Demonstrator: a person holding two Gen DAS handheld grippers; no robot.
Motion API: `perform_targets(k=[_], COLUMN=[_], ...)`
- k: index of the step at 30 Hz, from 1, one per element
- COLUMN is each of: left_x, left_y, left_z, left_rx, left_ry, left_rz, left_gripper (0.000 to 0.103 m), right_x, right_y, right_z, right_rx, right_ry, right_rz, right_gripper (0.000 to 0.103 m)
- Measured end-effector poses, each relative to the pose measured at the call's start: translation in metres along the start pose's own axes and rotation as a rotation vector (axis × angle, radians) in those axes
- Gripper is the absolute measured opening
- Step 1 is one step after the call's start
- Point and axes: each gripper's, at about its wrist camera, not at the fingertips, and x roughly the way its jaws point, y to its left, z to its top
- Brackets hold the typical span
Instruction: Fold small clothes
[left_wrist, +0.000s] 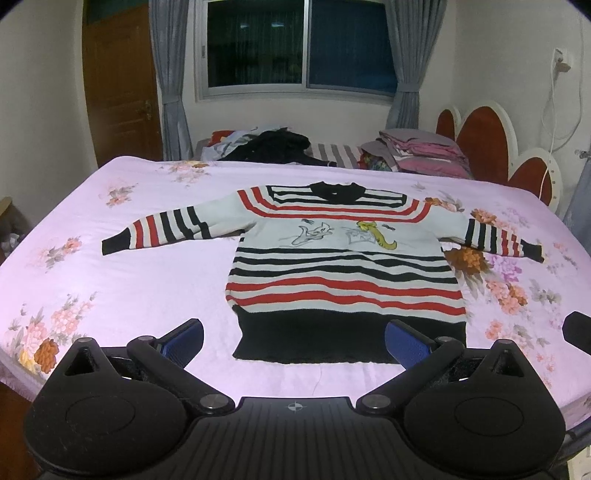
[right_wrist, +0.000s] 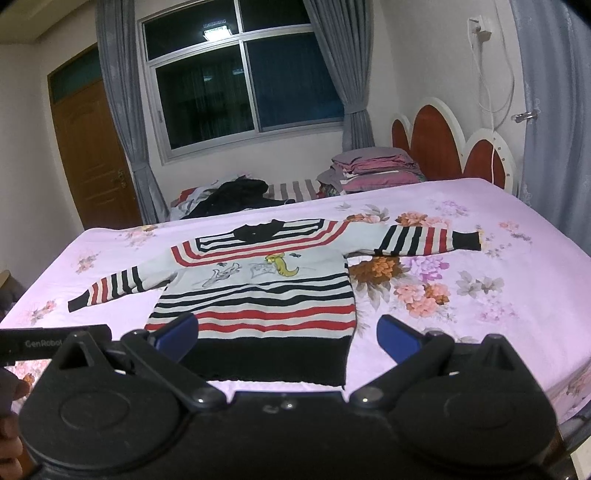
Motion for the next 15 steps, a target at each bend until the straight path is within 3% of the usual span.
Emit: perform_targets(k=[15], left_x=[0.015], left_y=[-0.003], left_z=[0.003], left_rx=[-0.003], left_ry=[0.013], left_rz=[0.008], left_gripper=[0.103], right_x=[0.016], right_y=[-0.003], right_z=[0.003], right_rx=[0.019], right_ry=[0.015], right_rz=[-0.003], right_gripper=[0.103])
